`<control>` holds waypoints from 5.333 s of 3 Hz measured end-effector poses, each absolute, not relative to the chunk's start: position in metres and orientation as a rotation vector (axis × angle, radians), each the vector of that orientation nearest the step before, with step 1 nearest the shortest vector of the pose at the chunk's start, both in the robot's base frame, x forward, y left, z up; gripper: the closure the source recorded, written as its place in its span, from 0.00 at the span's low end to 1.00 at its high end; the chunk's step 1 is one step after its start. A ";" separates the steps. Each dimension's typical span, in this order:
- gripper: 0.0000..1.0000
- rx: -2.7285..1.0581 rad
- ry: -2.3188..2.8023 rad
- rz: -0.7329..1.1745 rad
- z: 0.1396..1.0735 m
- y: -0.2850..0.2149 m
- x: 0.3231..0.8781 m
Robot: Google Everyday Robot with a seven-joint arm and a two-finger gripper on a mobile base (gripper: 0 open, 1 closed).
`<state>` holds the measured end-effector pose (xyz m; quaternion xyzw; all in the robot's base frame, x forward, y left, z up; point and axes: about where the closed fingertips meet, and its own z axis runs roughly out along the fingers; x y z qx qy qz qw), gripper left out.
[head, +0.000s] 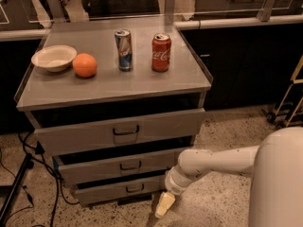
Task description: Open bottom drawer
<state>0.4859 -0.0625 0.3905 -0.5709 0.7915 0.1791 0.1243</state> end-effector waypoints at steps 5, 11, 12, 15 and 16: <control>0.00 -1.717 2.246 0.634 0.317 -0.017 0.476; 0.00 -1.733 2.223 0.815 0.197 0.066 0.512; 0.00 -1.735 2.234 0.822 0.189 0.066 0.512; 0.00 -1.779 2.180 0.741 0.213 0.072 0.521; 0.00 -1.798 2.188 0.746 0.205 0.074 0.516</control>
Offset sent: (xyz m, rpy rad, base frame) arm -0.0255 0.0118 -0.0324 0.0830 0.0474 -0.0030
